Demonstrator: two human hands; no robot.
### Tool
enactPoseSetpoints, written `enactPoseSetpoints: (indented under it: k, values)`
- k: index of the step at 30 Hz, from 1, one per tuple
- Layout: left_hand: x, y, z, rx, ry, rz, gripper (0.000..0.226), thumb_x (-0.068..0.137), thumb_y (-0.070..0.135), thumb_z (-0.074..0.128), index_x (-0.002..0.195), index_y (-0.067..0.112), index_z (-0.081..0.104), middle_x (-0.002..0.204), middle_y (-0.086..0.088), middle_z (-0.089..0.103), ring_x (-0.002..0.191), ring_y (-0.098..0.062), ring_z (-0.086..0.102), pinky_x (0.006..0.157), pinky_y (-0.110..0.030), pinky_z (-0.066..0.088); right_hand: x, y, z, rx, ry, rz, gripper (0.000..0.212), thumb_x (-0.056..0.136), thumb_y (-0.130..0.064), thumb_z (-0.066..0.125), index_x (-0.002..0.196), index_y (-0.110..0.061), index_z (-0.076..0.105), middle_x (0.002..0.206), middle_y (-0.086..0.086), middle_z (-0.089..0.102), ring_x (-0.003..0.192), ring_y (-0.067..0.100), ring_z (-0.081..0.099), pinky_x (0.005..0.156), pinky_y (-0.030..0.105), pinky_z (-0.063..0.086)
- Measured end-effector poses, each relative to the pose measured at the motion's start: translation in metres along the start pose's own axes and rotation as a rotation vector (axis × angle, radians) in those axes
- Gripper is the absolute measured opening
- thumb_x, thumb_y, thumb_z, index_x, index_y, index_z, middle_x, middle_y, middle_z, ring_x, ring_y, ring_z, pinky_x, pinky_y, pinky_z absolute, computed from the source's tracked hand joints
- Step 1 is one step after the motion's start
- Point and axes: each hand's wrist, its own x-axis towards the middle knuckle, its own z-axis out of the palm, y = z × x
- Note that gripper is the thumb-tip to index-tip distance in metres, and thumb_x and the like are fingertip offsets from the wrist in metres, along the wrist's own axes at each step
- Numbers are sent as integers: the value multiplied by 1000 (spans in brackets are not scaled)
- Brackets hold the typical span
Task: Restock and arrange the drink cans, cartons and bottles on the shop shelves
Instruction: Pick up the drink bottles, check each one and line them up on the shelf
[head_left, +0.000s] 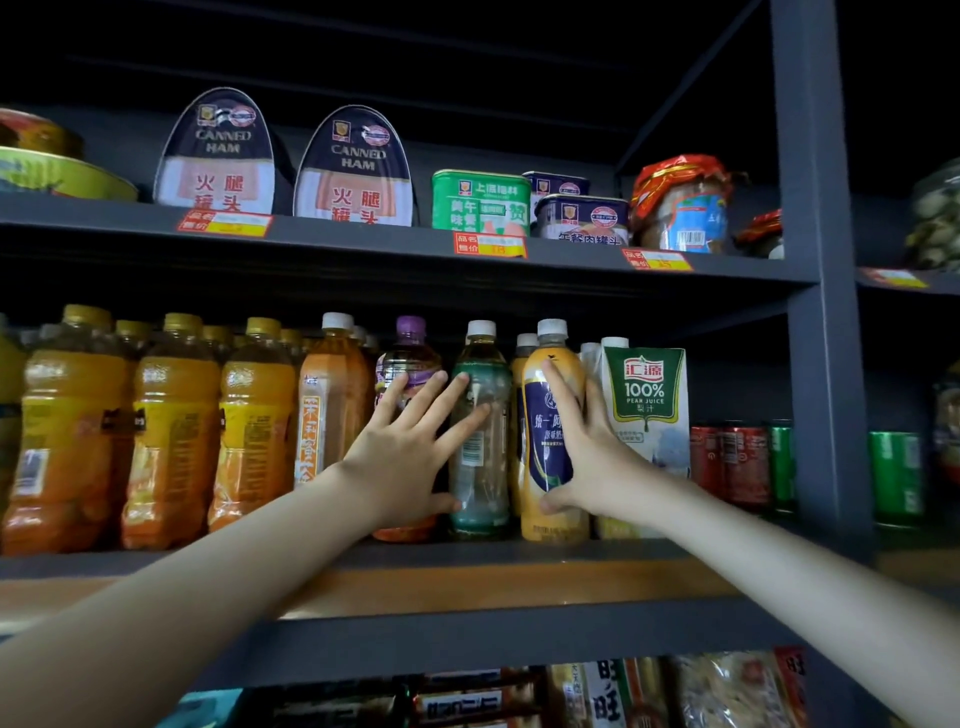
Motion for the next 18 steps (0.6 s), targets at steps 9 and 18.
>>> enactPoseSetpoints:
  k: [9, 18]
  values:
    - [0, 2, -2, 1, -101, -2, 94, 93, 64, 37, 136, 26, -37, 143, -8, -40, 145, -31, -25, 114, -53, -15, 22, 0, 12, -76, 18, 72, 140, 75, -7, 81, 137, -46, -38, 150, 10, -41, 139, 36, 35, 92, 35, 46]
    - [-2, -6, -6, 11, -36, 10, 103, 87, 67, 48, 143, 22, -25, 159, -18, -17, 148, -34, -10, 117, -53, -5, 20, -9, 10, -86, 10, 123, 136, 77, -8, 80, 139, -45, -36, 152, 8, -39, 149, 33, 2, 107, 45, 38]
